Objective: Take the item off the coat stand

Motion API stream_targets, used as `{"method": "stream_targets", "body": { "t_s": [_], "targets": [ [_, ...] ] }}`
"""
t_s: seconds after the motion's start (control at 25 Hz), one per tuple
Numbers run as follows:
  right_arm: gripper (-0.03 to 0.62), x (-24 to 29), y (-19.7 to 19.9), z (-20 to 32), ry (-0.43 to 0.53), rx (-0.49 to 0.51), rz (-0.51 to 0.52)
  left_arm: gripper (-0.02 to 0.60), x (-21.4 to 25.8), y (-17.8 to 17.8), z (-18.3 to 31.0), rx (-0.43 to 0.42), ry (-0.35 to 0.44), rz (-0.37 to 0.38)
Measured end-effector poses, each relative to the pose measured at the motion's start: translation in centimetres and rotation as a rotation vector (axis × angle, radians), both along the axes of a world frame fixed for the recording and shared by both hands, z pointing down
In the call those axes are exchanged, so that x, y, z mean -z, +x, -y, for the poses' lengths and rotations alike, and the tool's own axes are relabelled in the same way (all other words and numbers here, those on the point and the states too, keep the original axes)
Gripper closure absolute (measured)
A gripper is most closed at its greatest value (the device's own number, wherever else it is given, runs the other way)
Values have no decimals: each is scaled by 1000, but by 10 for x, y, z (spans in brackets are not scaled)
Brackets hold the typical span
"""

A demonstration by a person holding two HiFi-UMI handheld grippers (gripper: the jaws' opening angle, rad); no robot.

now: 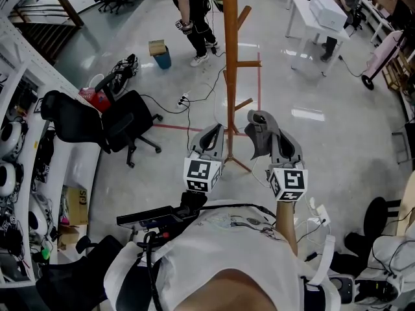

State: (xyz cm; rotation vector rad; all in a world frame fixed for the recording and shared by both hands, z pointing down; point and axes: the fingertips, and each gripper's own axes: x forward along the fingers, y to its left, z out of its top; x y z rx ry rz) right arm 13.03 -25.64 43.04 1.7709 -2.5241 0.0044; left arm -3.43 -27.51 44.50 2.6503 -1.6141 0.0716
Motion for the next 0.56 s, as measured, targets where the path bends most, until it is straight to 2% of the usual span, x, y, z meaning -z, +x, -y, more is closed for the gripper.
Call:
{"method": "stream_targets", "body": {
  "t_s": [0.56],
  "targets": [
    [577,-4,2,7,-10,0,7,578,-4,1,6,2,-8,-2]
  ]
}}
